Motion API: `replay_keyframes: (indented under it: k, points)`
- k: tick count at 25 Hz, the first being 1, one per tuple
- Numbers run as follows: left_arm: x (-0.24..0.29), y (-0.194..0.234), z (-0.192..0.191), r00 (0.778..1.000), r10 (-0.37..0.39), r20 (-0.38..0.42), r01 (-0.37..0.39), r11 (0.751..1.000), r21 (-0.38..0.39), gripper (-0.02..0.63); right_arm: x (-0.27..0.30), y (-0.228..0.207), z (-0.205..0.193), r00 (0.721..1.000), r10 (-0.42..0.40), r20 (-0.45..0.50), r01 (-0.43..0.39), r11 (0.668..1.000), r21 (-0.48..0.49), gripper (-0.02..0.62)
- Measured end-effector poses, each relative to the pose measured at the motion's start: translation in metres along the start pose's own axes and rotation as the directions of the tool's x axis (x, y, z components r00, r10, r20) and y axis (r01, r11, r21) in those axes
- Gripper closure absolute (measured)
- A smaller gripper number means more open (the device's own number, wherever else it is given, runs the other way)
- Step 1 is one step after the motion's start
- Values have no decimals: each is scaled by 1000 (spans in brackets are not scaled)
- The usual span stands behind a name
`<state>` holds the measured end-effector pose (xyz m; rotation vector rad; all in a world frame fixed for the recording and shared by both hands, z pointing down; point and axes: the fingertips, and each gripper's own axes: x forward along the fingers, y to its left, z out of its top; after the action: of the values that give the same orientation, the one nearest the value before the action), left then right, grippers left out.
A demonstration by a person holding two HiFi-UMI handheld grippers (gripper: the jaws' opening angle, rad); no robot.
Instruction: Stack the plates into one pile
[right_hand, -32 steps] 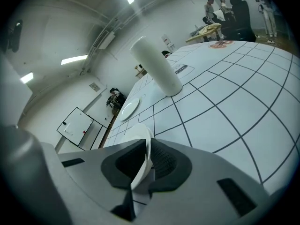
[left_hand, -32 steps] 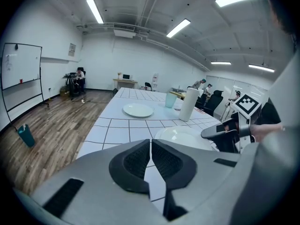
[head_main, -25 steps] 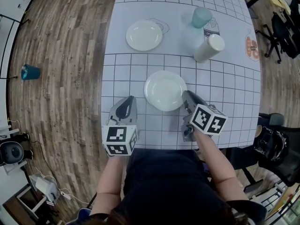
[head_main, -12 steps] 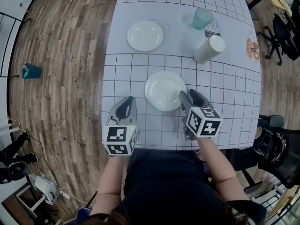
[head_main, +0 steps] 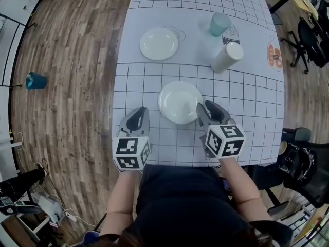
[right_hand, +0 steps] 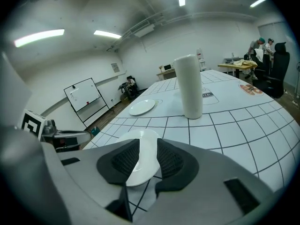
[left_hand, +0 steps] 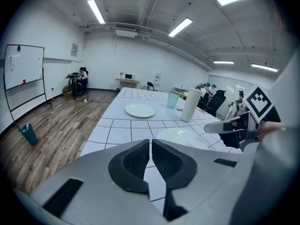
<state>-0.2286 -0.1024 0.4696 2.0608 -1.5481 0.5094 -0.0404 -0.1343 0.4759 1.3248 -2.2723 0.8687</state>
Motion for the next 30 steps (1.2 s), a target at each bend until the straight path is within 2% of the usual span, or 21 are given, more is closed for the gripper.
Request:
replay_keyframes:
  k: [6, 11, 19, 22, 30]
  points:
    - [5, 1, 16, 1000, -5, 17, 5, 1000, -6, 577, -12, 14, 23, 998, 50, 37, -49, 999, -24, 471]
    - [15, 4, 31, 1000, -10, 27, 10, 1000, -6, 577, -17, 22, 45, 995, 69, 68, -62, 993, -100, 472]
    - [39, 8, 54, 998, -66, 22, 67, 997, -48, 574, -10, 30, 75, 989, 99, 106, -79, 980, -182, 456]
    - [50, 12, 68, 997, -71, 29, 72, 996, -55, 509, -5, 35, 85, 987, 109, 117, -83, 974, -209, 451]
    - [86, 27, 96, 995, -91, 48, 95, 990, -102, 443, 18, 45, 93, 986, 126, 107, -95, 961, -261, 449]
